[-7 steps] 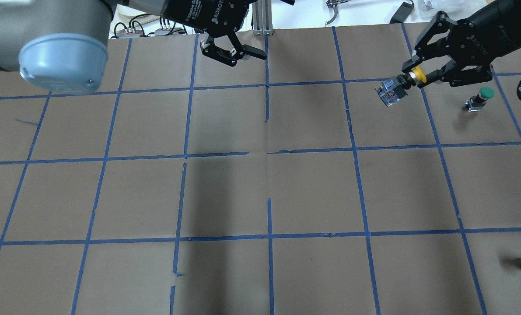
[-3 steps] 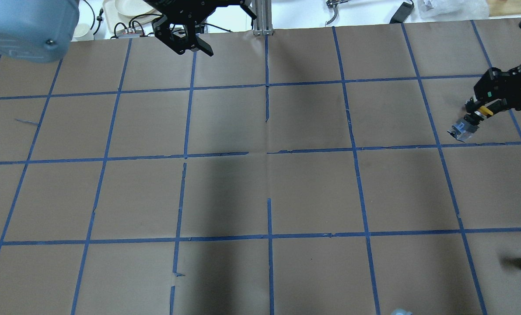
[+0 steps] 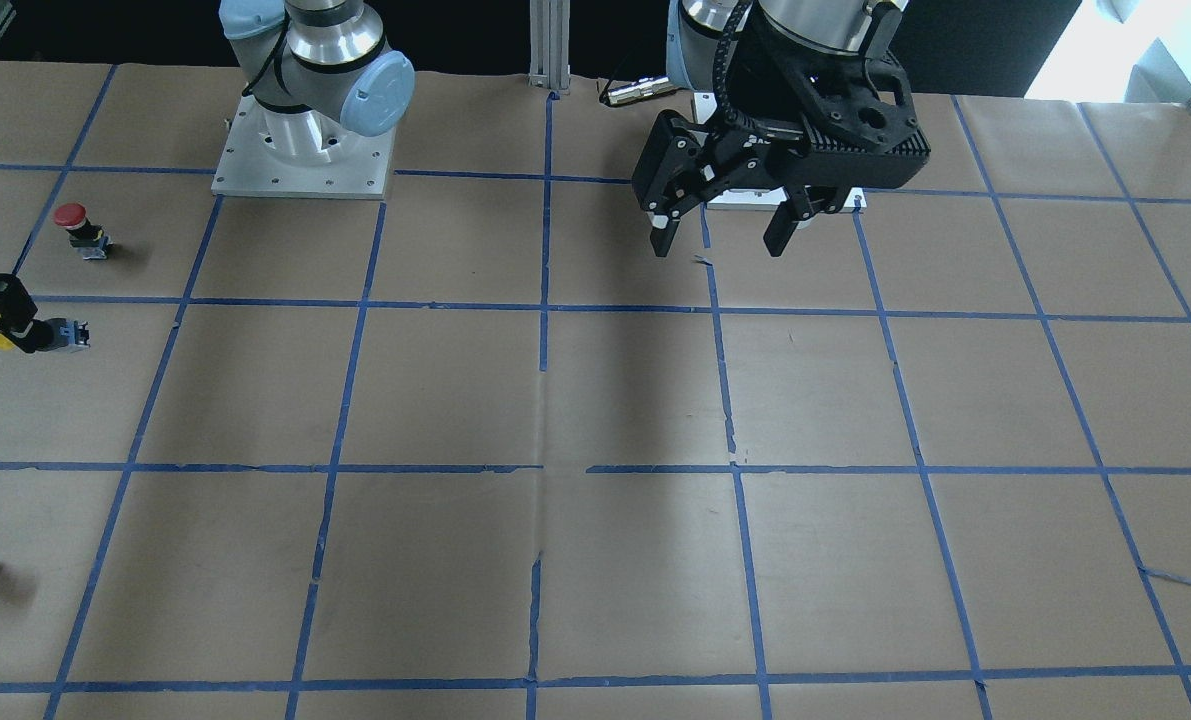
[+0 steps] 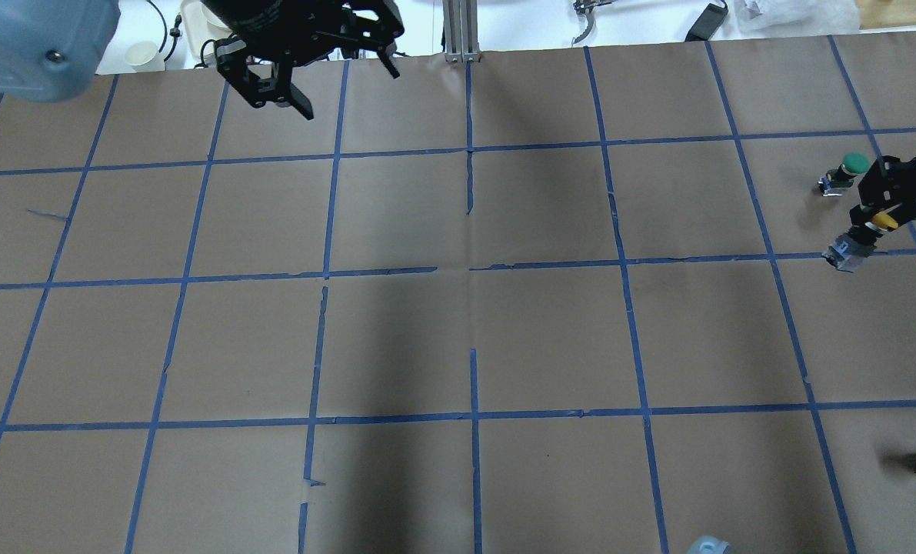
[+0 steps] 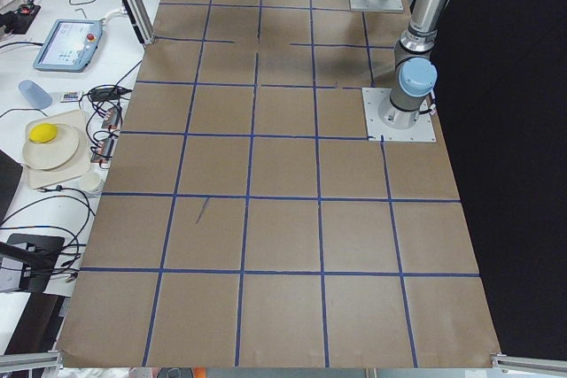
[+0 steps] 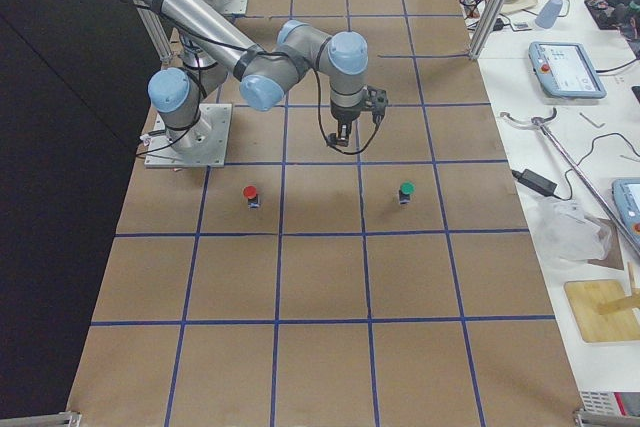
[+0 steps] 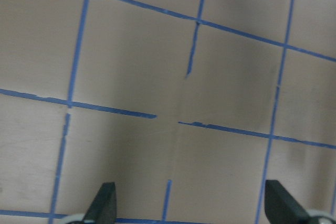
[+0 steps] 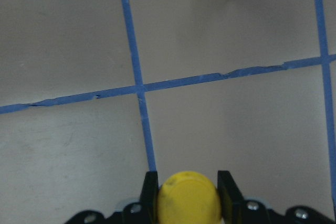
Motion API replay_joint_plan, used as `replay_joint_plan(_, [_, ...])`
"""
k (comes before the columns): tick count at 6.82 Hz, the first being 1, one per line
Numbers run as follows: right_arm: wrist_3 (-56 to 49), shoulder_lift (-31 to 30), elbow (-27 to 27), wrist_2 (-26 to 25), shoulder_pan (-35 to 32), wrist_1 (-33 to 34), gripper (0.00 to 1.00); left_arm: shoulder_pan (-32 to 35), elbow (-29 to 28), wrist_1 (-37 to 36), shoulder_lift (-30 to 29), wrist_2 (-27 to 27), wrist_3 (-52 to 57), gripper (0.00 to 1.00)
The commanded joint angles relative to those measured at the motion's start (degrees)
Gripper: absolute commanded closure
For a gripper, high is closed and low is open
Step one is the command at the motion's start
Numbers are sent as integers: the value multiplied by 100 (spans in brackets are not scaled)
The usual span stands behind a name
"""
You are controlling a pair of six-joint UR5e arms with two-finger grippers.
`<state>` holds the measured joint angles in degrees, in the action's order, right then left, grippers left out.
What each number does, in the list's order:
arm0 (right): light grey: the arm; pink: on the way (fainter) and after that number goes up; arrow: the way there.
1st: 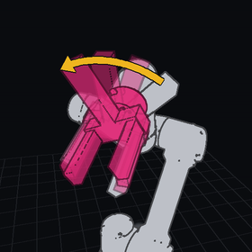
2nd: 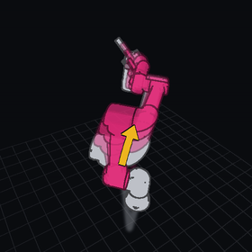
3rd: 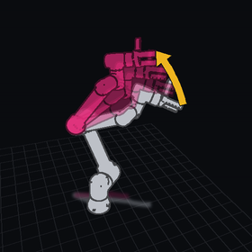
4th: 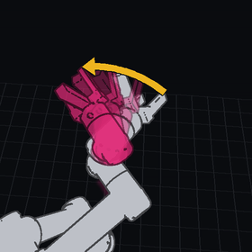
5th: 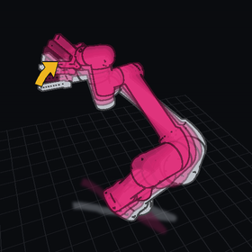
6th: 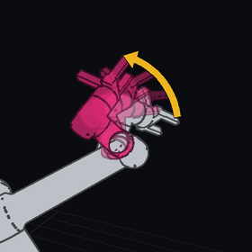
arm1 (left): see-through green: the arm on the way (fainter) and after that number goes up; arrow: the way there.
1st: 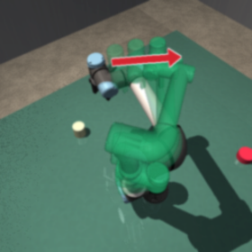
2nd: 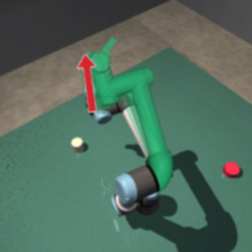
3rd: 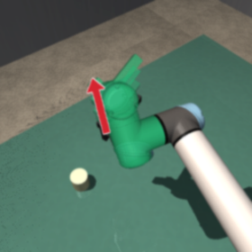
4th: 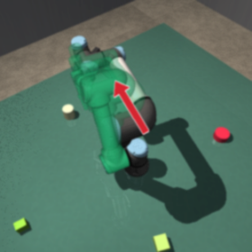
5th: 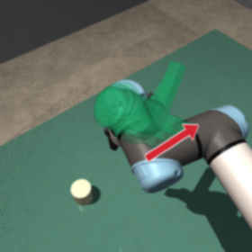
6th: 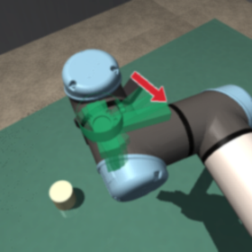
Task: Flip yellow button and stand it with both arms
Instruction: 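Carry the button with the right gripper toward the green button, cap up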
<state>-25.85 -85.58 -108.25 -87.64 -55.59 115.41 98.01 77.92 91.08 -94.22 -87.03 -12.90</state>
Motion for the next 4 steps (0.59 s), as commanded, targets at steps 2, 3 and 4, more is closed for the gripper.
replay_joint_plan(2, [805, 533, -170, -497, 13, 1034, 92, -150, 658, 156, 446, -534, 868, 0])
replay_joint_plan(3, [1271, 612, -179, -770, 13, 1271, 92, -255, 1254, 78, 918, -517, 877, 0])
replay_joint_plan(4, [1397, 752, -292, -955, 21, 1630, 92, -578, 1643, -515, 1079, -455, 912, 0])
